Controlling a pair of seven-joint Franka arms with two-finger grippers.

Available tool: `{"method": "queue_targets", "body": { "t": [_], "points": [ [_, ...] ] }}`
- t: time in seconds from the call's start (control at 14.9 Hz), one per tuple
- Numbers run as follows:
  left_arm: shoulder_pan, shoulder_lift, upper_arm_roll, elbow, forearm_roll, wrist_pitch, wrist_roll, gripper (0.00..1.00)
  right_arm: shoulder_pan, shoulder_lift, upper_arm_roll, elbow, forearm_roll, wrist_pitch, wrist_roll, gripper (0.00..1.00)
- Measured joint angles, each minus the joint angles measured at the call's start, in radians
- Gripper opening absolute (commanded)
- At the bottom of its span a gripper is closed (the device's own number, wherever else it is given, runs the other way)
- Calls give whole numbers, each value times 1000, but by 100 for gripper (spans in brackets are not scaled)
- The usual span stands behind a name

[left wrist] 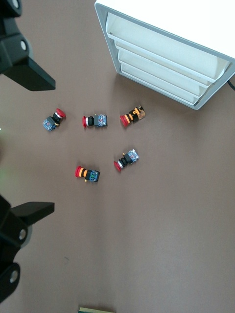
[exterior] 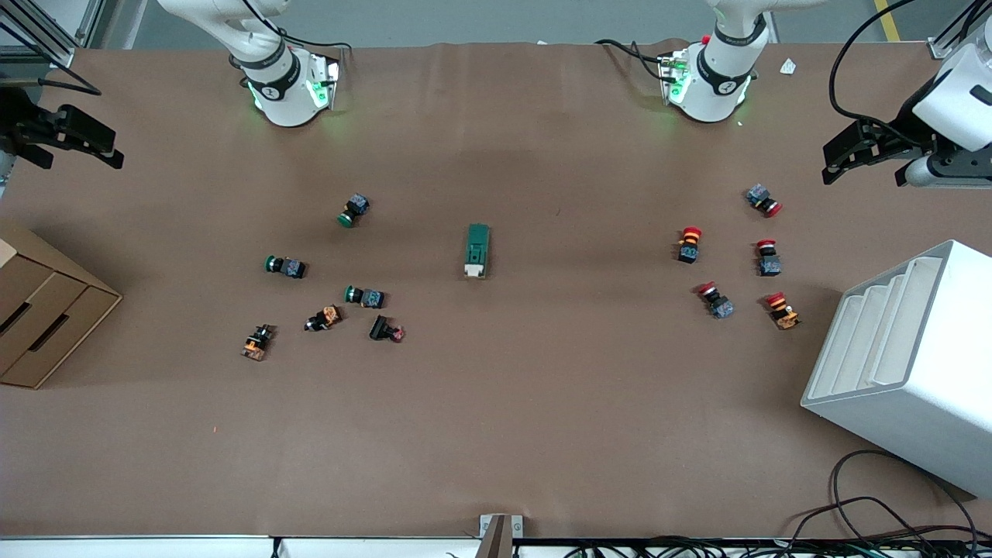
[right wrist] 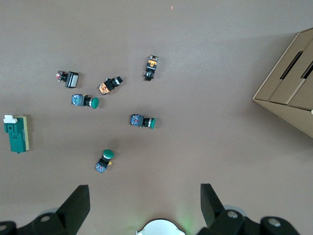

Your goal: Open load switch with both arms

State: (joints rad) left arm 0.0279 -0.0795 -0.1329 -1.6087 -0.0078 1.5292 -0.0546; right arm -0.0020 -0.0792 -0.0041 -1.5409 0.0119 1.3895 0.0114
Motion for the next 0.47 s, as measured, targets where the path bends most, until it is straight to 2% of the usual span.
{"method": "queue_targets", "body": {
  "t": [0.47],
  "points": [
    [-2,16,-2,0,0,0,1,100,0,0,-1,0,0,0,0,100]
  ]
}}
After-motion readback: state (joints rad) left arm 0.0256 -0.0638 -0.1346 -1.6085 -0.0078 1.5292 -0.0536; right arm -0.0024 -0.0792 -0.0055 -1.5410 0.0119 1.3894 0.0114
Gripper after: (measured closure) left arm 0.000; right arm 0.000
